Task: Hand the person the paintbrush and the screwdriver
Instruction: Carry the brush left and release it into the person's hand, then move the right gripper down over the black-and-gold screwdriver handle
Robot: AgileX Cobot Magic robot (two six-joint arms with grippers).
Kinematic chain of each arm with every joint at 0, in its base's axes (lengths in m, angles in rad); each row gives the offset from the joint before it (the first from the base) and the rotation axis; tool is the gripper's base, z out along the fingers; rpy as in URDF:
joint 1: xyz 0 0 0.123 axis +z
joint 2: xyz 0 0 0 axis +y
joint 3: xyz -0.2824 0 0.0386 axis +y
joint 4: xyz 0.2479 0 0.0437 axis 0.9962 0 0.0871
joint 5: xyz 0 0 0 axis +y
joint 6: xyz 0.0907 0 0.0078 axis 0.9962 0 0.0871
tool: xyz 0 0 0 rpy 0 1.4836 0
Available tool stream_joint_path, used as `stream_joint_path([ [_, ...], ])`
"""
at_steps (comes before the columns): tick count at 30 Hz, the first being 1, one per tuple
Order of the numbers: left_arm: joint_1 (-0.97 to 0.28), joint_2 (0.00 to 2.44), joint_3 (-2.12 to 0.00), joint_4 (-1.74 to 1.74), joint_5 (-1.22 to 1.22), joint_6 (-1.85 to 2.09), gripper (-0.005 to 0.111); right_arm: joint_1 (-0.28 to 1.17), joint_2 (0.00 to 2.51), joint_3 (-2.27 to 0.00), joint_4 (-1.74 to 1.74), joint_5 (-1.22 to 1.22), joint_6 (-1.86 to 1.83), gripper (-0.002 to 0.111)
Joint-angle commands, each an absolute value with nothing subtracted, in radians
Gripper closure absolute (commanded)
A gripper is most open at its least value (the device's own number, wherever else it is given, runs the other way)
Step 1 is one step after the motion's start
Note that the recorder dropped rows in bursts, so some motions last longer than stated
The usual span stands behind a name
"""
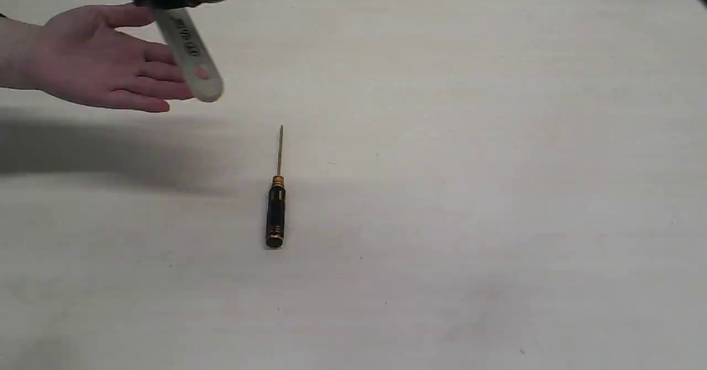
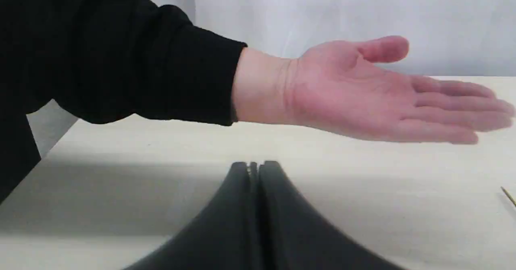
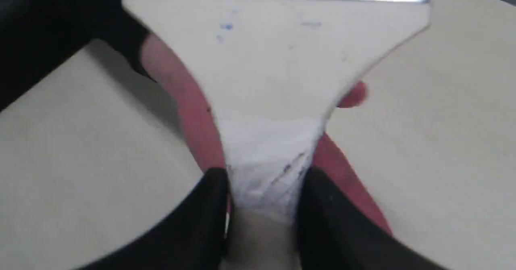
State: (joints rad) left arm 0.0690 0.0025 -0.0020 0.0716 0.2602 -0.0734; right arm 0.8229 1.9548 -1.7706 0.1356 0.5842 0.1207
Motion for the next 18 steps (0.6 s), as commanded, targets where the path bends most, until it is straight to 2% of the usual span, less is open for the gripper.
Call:
stream_joint_path([
  [1,0.063,0.000,0.000,0.068,0.250,-0.075,0.107,0.835,2.057,-1.853,0.170,0.576,0.063,0.103],
  [3,0.063,0.000,0.000,0.068,0.250,-0.075,0.107,0.840,2.114,-1.898,0.170,0.593,0.063,0.100],
  [5,0.063,0.000,0.000,0.068,0.250,-0.075,0.107,0.840,2.163,-1.918,0.170,0.605,0.059,0.091],
  [10,0.063,0.000,0.000,0.068,0.247,-0.075,0.107,0.840,2.197,-1.920,0.165,0.649,0.019,0.061],
  [12,0.063,0.000,0.000,0.072,0.249,-0.075,0.107,0.838,2.184,-1.920,0.165,0.668,0.019,0.057],
  [18,0.063,0.000,0.000,0.072,0.249,-0.075,0.107,0.809,2.060,-1.920,0.086,0.794,0.059,0.057],
])
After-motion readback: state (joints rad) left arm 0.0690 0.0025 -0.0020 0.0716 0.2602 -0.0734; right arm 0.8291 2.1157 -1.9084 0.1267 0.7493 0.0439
